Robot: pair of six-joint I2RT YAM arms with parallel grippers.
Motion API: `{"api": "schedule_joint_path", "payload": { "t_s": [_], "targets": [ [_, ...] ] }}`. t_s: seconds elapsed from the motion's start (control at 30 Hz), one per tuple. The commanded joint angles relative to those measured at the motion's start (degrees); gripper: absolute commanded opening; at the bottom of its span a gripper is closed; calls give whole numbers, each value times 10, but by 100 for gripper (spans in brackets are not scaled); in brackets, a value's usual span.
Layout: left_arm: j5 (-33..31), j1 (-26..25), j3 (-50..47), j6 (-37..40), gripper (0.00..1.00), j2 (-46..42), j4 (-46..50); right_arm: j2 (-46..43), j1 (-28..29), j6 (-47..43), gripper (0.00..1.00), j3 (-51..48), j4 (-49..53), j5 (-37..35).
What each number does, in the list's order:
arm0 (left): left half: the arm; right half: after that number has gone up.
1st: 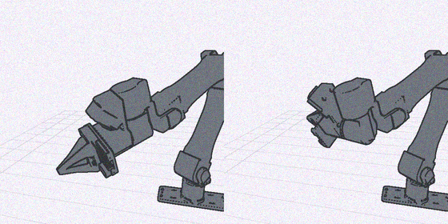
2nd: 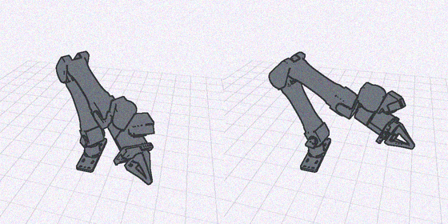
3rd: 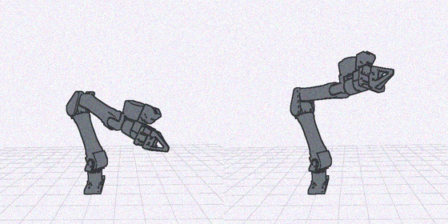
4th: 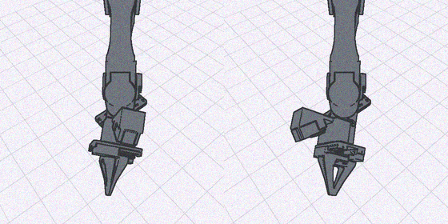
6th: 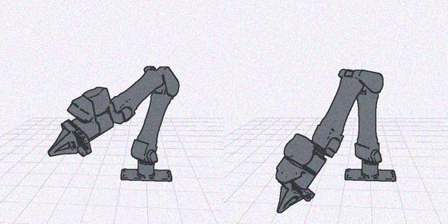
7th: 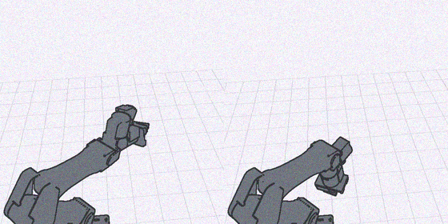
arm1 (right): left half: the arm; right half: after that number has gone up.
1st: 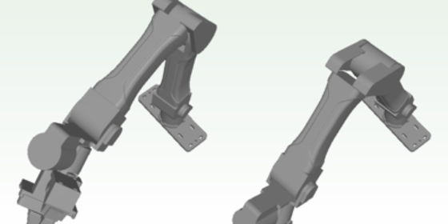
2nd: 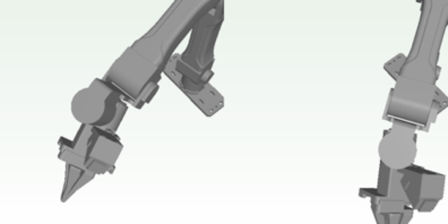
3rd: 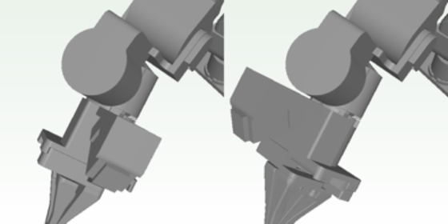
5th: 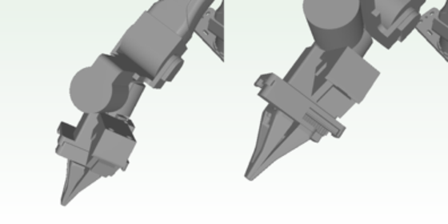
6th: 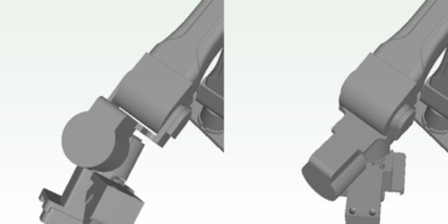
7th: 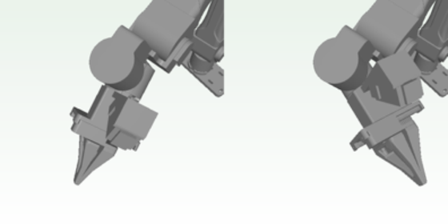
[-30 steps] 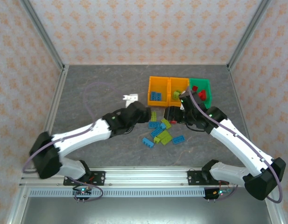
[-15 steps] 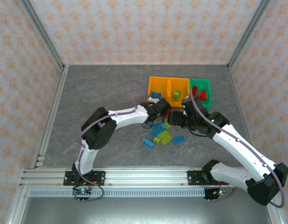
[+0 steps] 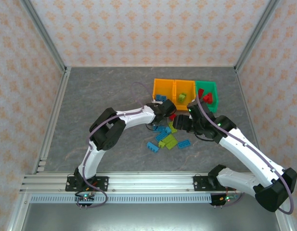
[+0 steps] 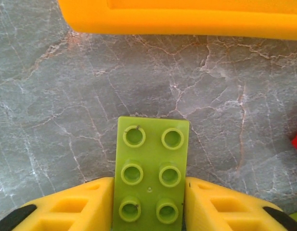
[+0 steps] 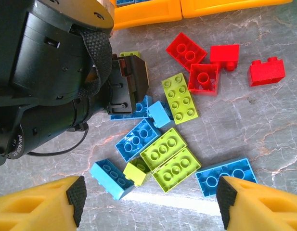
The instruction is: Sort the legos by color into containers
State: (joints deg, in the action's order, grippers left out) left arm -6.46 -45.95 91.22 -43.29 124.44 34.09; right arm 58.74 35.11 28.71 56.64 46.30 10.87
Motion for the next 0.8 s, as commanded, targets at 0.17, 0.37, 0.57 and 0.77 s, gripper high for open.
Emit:
{"api": "schedule_joint_path", "payload": {
  "t_s": [0.17,0.37,0.57,0.77],
  "targets": [
    [13,1,-34,12,25,-29,-22,-28,2,21,74,-1,5,3],
    [4,-26,-25,60,25,-133,-44,-62,3,31,74,0,11,-49],
    [-58,-34,82,107,25,-88,-68,-108,2,57,74,-4,15,-111],
    [-100,-27,283,189,26,59,-88,-177,2,82,77,-32,14,-147]
  ]
}}
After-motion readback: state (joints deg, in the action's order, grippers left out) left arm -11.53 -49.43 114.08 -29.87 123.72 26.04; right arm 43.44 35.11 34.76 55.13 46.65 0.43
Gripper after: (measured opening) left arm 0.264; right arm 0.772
